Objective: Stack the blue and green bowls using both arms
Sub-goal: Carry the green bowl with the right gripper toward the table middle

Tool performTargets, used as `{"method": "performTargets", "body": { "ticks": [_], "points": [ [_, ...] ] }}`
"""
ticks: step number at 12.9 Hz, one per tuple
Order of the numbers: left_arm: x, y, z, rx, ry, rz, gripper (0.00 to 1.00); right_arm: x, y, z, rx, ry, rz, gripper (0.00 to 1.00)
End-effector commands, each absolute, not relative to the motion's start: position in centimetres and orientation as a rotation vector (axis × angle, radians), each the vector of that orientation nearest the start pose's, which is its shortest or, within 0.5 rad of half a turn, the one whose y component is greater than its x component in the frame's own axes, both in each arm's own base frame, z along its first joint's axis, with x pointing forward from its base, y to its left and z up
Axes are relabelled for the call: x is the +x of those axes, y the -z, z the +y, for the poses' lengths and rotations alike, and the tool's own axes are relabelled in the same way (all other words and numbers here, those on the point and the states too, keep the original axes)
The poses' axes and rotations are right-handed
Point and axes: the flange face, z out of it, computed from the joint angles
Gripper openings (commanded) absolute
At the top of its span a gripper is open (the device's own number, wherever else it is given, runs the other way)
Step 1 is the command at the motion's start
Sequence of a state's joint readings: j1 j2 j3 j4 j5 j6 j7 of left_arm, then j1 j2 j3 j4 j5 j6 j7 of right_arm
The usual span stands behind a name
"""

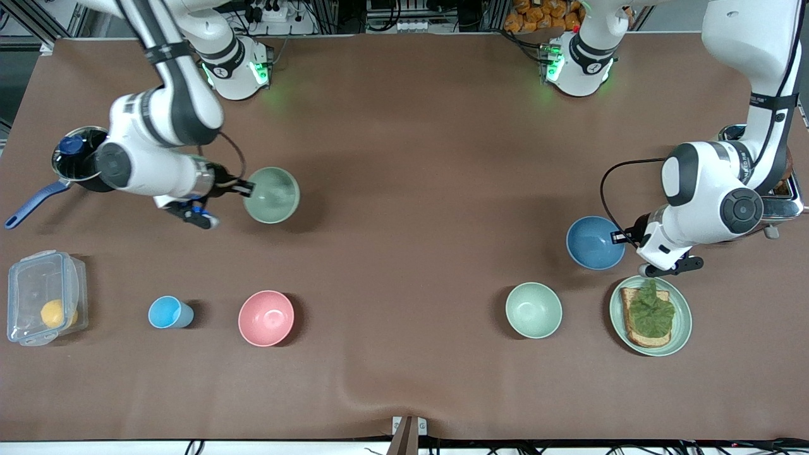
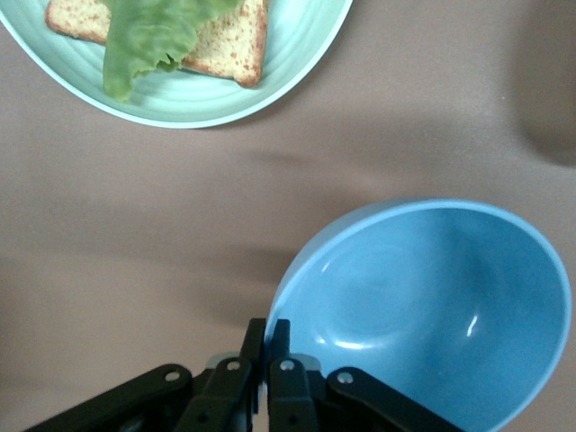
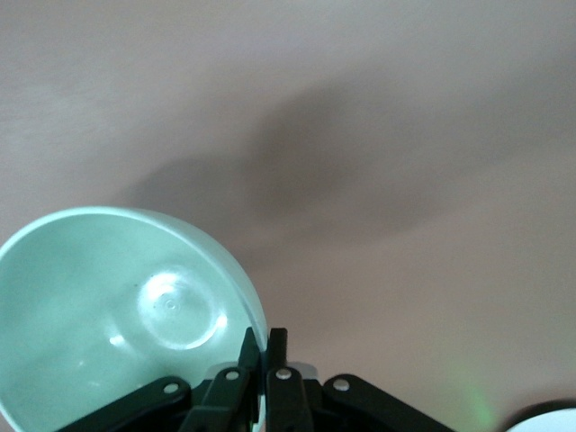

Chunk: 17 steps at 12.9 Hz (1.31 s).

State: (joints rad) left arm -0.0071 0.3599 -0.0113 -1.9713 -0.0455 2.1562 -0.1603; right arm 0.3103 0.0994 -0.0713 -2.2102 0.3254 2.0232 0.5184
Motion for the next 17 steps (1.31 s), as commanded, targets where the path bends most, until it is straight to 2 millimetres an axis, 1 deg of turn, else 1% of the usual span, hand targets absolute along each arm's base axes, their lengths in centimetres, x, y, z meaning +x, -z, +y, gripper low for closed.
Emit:
{"method": "performTargets", "body": {
  "ticks": [1, 2, 3, 4, 5, 6, 7, 9, 10, 13, 15, 16, 17],
  "points": [
    [59.3, -28.1, -1.5, -3.147, -0.288, -0.284, 0.0, 47.4, -32.3, 19.9, -2.84, -0.476, 0.84, 0.0],
    [59.3, -28.2, -1.7, -3.146, -0.286, -0.291, 0.0, 46.6, -32.2, 23.2, -2.838, -0.423, 0.885, 0.0],
    [59.3, -28.3, -2.5, -3.147, -0.286, -0.277, 0.0, 45.8, -31.9, 26.1, -2.822, -0.371, 0.945, 0.0],
    [59.2, -28.6, -2.8, -3.147, -0.285, -0.279, 0.0, 45.2, -31.6, 28.1, -2.807, -0.331, 0.984, 0.0],
    [59.1, -28.7, -3.6, -3.141, -0.299, -0.292, 0.0, 44.8, -31.2, 29.7, -2.786, -0.302, 1.016, 0.0],
    [59.1, -29.0, -4.6, -3.138, -0.305, -0.301, 0.0, 43.9, -30.6, 31.8, -2.768, -0.29, 1.027, 0.0],
    [59.1, -29.0, -5.0, -3.131, -0.323, -0.319, 0.0, 43.0, -29.8, 33.8, -2.751, -0.269, 1.046, 0.0],
    [59.0, -29.0, -5.2, -3.132, -0.323, -0.315, 0.0, 41.8, -28.4, 36.8, -2.716, -0.21, 1.094, 0.0],
    [59.1, -28.9, -4.9, -3.133, -0.325, -0.312, 0.0, 41.2, -27.6, 38.4, -2.707, -0.195, 1.113, 0.0],
    [59.1, -28.9, -5.1, -3.132, -0.323, -0.317, 0.0, 39.8, -25.3, 41.7, -2.681, -0.152, 1.154, 0.0],
    [59.1, -29.0, -5.4, -3.132, -0.321, -0.32, 0.0, 39.3, -24.3, 42.4, -2.687, -0.146, 1.158, 0.0],
    [59.1, -29.3, -6.1, -3.133, -0.315, -0.32, 0.0, 39.1, -24.0, 42.6, -2.684, -0.134, 1.153, 0.0],
    [59.5, -30.0, -6.4, -3.135, -0.302, -0.331, 0.0, 38.7, -23.3, 43.1, -2.678, -0.123, 1.165, 0.0]
  ]
}}
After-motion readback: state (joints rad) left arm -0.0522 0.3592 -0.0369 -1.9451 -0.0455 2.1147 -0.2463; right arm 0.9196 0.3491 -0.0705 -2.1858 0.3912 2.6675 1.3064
